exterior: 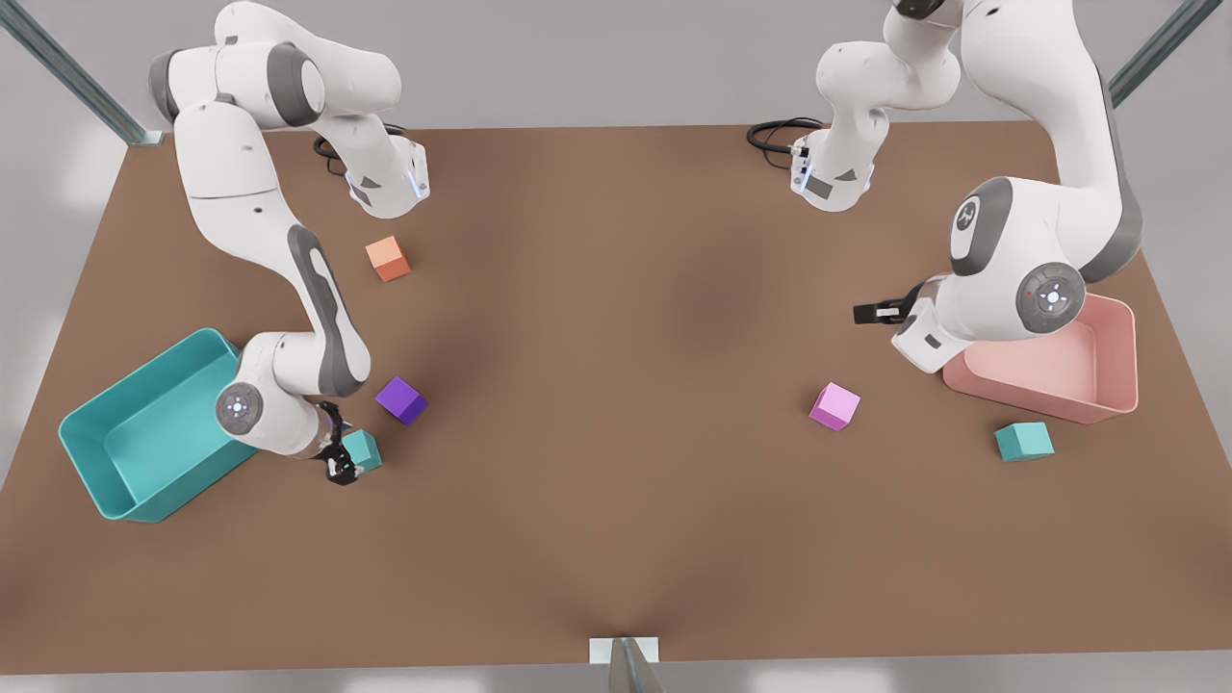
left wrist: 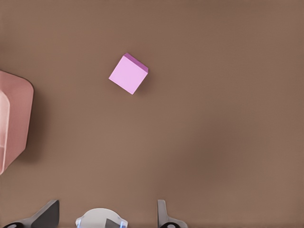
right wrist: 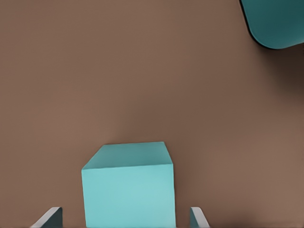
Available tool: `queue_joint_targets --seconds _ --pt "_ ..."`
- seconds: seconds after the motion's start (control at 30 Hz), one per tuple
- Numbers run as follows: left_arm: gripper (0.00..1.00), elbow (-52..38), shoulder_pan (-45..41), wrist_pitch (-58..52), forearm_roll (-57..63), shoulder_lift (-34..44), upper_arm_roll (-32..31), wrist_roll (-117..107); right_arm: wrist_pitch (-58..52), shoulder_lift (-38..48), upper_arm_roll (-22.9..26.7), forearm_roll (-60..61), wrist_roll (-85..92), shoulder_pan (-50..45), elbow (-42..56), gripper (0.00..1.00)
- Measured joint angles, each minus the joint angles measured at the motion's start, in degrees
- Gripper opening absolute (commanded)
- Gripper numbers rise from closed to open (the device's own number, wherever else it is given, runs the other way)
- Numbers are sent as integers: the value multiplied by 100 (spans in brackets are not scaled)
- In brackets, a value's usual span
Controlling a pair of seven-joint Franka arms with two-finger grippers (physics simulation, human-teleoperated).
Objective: Stack the two blue cubes on top of each other
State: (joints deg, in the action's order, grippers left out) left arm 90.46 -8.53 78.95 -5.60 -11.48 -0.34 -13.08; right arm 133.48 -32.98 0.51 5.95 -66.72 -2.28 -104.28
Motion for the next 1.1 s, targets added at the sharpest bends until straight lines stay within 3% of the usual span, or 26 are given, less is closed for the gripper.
queue_joint_targets --seconds 0.6,0.63,0.83,1.1 --pt "100 -5 54 -1 23 -85 0 1 64 -578 -11 0 -367 70 283 100" --pt "100 -7 53 -1 23 -82 0 0 67 -581 -13 -1 -378 70 287 99" --pt "100 -25 62 -5 21 -79 0 0 75 -583 -31 41 -406 132 367 70" --pt "100 -20 61 -3 13 -88 0 -1 -256 -532 -339 350 -372 113 948 71"
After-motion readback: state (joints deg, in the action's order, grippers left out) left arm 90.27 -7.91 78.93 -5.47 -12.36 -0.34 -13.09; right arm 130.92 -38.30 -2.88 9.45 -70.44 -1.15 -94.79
